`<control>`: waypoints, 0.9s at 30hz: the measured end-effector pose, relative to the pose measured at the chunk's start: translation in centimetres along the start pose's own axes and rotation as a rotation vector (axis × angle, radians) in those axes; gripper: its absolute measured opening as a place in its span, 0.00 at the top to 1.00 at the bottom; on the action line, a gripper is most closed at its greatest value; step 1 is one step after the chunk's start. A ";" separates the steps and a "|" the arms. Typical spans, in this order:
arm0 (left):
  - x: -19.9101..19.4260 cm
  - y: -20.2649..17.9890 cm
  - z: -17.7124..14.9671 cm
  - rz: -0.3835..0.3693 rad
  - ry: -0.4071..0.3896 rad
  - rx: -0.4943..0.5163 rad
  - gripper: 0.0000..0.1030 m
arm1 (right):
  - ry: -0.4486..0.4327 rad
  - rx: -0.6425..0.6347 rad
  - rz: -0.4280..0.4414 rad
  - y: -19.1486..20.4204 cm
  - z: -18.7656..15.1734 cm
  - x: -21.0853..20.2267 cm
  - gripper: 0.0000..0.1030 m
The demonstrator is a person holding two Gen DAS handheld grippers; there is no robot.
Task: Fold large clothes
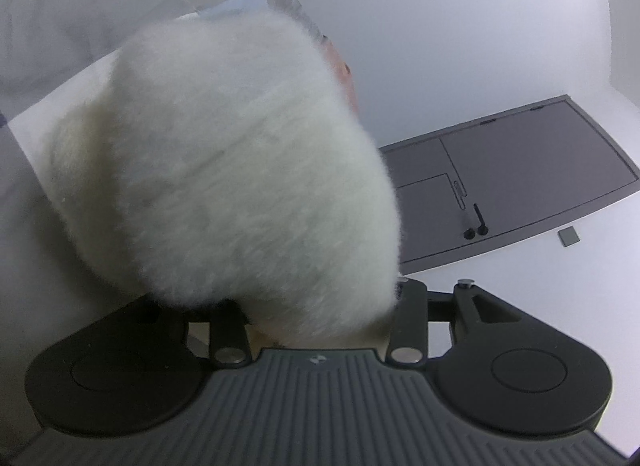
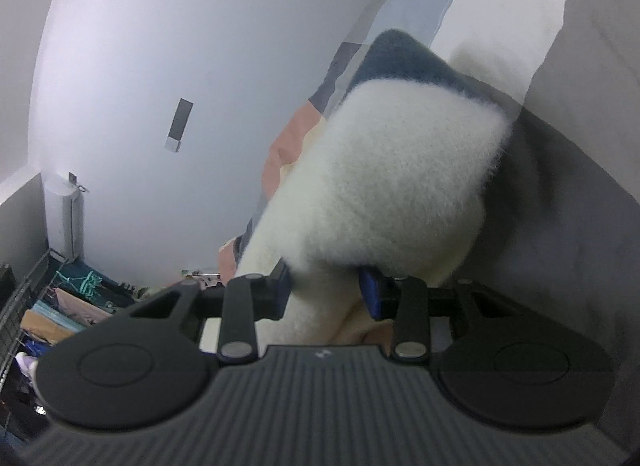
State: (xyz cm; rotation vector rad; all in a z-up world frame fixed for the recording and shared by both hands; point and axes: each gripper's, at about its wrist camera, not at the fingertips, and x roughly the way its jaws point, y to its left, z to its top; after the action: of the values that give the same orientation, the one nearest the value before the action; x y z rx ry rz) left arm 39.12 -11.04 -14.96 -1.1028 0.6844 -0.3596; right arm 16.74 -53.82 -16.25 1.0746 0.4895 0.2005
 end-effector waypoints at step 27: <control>-19.2 -17.6 -6.3 0.250 -0.049 0.802 0.37 | -0.129 -0.579 -0.123 21.2 -4.2 -11.7 0.61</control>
State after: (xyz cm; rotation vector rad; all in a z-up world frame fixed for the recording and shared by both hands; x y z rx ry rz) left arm 21.77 -11.63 5.42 -0.2599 0.5465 -0.3434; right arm 6.08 -45.11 4.09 0.4859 0.3478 0.1497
